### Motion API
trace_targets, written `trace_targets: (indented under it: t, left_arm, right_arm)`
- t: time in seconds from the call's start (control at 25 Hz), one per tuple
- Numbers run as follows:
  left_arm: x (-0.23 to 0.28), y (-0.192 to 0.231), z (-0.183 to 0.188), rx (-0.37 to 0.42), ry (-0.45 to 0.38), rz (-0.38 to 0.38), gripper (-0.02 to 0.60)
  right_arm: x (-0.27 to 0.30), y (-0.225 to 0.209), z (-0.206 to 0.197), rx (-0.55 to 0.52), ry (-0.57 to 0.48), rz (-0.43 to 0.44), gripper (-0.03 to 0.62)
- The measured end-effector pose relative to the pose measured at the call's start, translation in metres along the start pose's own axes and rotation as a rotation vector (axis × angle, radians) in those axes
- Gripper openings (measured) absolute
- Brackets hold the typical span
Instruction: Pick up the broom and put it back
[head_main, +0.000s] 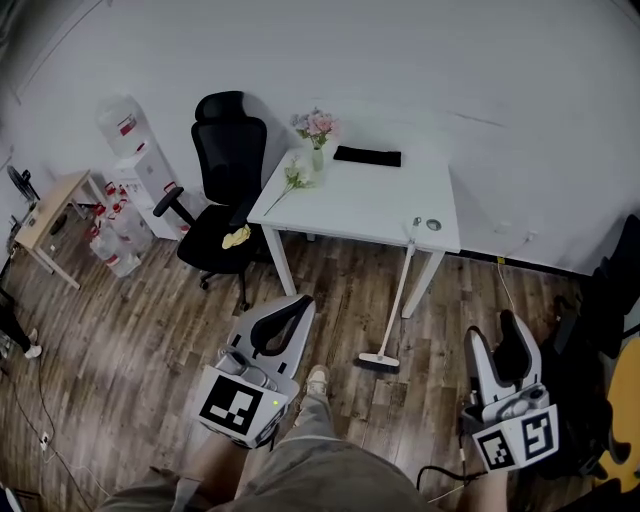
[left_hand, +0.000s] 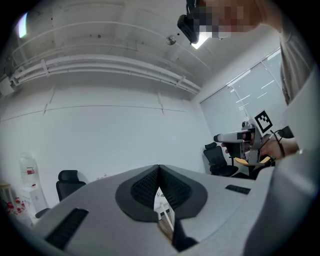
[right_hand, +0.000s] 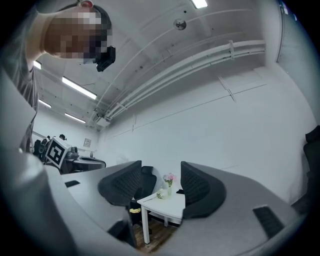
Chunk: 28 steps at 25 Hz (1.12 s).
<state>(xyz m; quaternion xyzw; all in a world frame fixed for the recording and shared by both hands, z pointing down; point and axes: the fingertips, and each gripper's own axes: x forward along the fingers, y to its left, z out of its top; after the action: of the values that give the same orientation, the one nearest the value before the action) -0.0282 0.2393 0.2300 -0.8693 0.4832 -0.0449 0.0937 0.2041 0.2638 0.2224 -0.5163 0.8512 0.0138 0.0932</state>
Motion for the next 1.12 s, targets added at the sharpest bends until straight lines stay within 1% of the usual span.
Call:
trace_targets:
  t: [0.16, 0.28, 0.4, 0.48, 0.6, 0.8, 0.88, 0.96, 1.12]
  left_arm:
    - [0.035, 0.024, -0.013, 0.003, -0.003, -0.015, 0.015]
    - [0.066, 0.048, -0.026, -0.004, 0.009, -0.040, 0.015]
    - [0.097, 0.076, -0.041, -0.010, 0.030, -0.062, 0.015]
    - [0.118, 0.094, -0.050, -0.017, 0.048, -0.077, 0.015]
    - [0.148, 0.119, -0.060, -0.044, 0.072, -0.108, 0.015]
    - [0.192, 0.167, -0.079, -0.052, 0.097, -0.149, 0.015]
    - [0.208, 0.183, -0.088, -0.042, 0.101, -0.171, 0.015]
    - [0.223, 0.198, -0.097, -0.029, 0.106, -0.192, 0.015]
    - [0.249, 0.220, -0.108, -0.037, 0.114, -0.213, 0.015]
  right_arm:
    - [0.035, -0.017, -0.016, -0.003, 0.027, -0.020, 0.242]
    - [0.070, -0.032, -0.034, 0.007, 0.057, -0.045, 0.242]
    - [0.109, -0.041, -0.054, 0.022, 0.092, -0.062, 0.242]
    - [0.137, -0.045, -0.065, 0.012, 0.120, -0.070, 0.242]
    - [0.175, -0.051, -0.076, 0.005, 0.154, -0.089, 0.242]
    - [0.236, -0.065, -0.093, 0.011, 0.179, -0.130, 0.242]
    - [0.259, -0.073, -0.101, 0.014, 0.184, -0.150, 0.242]
    - [0.279, -0.078, -0.109, 0.020, 0.190, -0.169, 0.242]
    - [0.307, -0.085, -0.122, 0.035, 0.209, -0.194, 0.242]
